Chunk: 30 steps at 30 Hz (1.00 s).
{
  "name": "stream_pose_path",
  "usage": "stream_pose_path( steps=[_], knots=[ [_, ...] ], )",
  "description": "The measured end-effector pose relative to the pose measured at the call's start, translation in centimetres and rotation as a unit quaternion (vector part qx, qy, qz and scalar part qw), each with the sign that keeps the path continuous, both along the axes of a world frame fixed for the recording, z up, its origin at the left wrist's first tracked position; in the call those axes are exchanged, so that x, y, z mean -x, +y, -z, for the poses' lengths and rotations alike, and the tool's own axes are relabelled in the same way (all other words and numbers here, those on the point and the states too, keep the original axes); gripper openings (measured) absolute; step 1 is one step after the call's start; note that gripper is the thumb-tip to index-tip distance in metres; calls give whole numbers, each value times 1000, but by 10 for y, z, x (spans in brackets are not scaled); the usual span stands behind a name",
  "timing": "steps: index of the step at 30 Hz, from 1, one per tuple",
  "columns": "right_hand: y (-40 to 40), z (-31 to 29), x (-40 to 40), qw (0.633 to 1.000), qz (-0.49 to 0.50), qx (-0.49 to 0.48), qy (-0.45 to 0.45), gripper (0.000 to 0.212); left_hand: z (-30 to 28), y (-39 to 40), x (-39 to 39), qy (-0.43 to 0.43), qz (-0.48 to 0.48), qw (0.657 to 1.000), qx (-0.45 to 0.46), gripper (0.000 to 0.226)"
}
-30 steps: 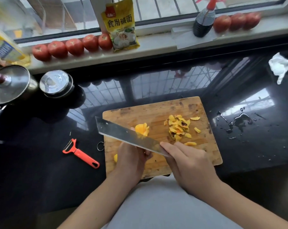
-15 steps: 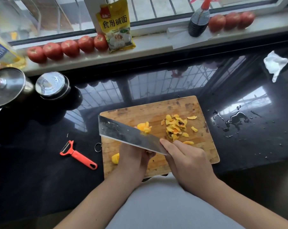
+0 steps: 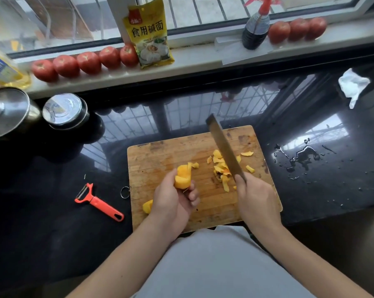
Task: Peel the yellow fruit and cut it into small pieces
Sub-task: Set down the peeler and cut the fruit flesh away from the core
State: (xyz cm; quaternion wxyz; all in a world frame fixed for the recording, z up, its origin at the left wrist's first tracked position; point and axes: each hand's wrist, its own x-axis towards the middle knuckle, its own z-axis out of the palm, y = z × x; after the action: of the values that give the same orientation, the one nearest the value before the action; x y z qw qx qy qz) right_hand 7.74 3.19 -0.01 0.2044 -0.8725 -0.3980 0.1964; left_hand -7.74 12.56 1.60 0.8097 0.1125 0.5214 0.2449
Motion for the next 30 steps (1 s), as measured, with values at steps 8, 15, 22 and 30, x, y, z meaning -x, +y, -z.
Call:
stream_pose_path(
  steps=[8,15,22,30],
  knots=[
    [-7,-4,6,992,39,-25,118,31,1,1,19,-83,87,992,-41,50],
    [-6,-6,12,986,24,-25,164,28,1,10,59,-76,152,979,-108,74],
    [-2,-15,27,986,-26,-40,161,33,3,22,83,147,237,932,-234,46],
    [11,-29,47,951,-252,-169,-58,33,-4,14,63,87,158,974,-133,24]
  ],
)
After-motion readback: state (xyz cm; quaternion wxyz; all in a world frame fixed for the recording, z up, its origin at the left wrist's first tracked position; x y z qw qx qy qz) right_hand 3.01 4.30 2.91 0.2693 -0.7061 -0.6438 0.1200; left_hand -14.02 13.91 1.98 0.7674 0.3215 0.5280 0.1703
